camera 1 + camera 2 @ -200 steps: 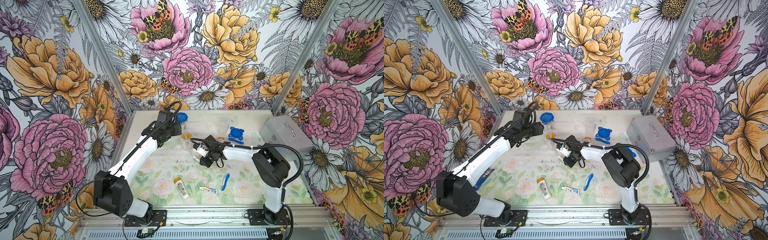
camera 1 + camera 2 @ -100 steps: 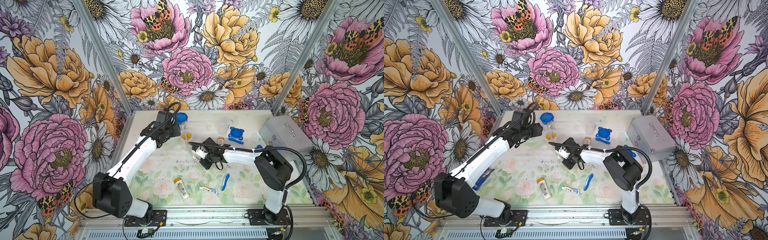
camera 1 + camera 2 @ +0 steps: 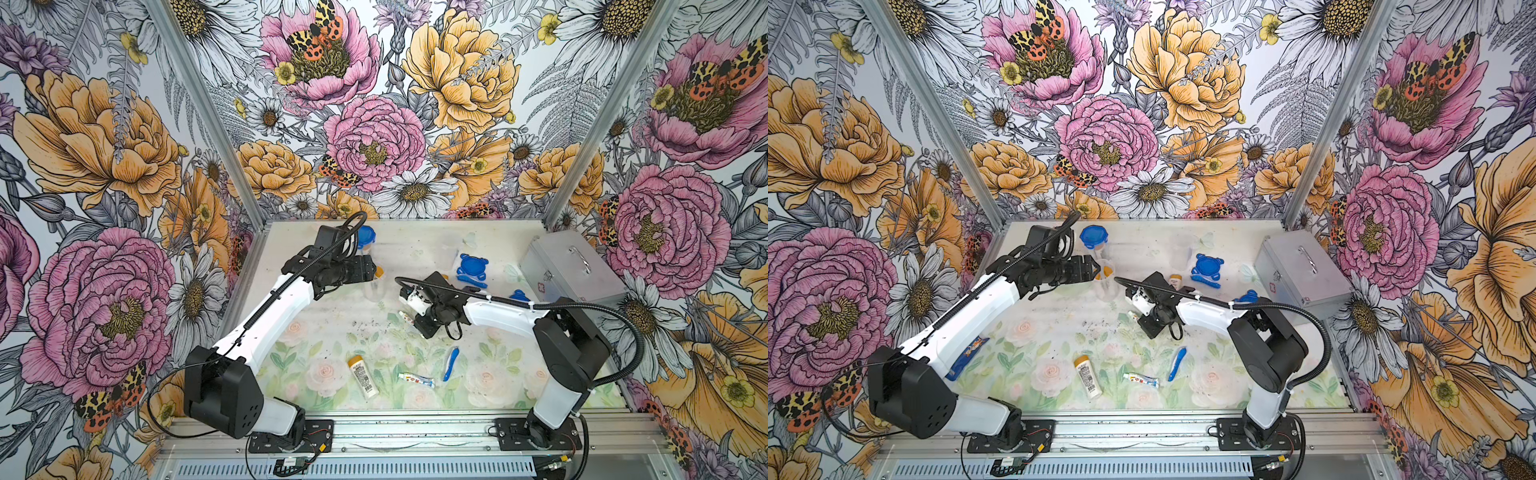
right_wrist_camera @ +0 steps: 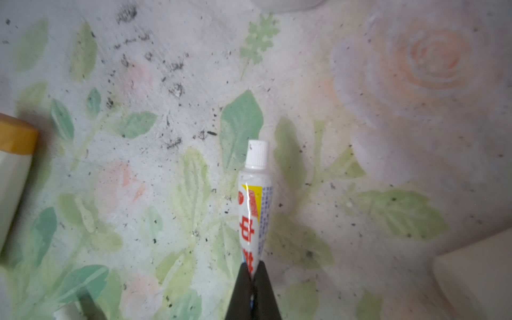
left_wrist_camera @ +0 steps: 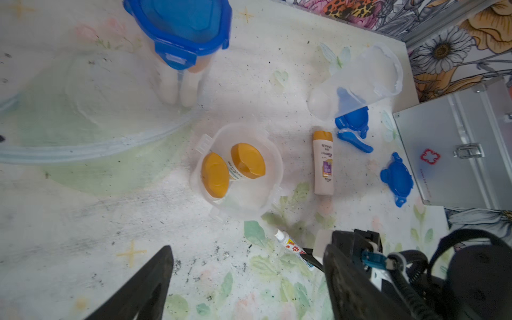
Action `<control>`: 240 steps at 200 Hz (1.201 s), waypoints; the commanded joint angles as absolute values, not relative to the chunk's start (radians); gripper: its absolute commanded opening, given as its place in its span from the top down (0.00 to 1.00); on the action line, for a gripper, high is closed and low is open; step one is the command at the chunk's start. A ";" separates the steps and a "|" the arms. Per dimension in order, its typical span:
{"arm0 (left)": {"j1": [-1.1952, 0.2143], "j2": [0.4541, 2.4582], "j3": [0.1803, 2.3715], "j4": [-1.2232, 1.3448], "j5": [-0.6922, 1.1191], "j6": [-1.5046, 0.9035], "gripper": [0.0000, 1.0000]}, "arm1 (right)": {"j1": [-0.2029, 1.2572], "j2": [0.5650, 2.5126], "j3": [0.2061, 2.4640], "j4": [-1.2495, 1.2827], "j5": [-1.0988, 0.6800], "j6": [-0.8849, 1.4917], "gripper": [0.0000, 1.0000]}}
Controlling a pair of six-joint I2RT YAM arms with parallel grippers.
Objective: Pack away toiletry kits
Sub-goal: Pick up the toiletry item from the center of the board.
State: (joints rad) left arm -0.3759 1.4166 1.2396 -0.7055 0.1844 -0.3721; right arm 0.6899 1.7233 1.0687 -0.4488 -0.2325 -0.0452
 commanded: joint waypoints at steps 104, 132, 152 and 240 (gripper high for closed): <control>-0.450 1.548 1.226 -0.514 0.464 -0.553 0.21 | 0.685 1.589 1.248 -0.444 -0.268 0.036 1.00; -0.444 1.557 1.219 -0.495 0.495 -0.563 0.27 | 0.687 1.588 1.283 -0.446 -0.270 0.027 1.00; -0.446 1.564 1.222 -0.477 0.508 -0.572 0.32 | 0.688 1.589 1.296 -0.446 -0.279 0.019 1.00; -0.442 1.569 1.199 -0.394 0.576 -0.629 0.71 | 0.703 1.589 1.304 -0.445 -0.278 0.007 1.00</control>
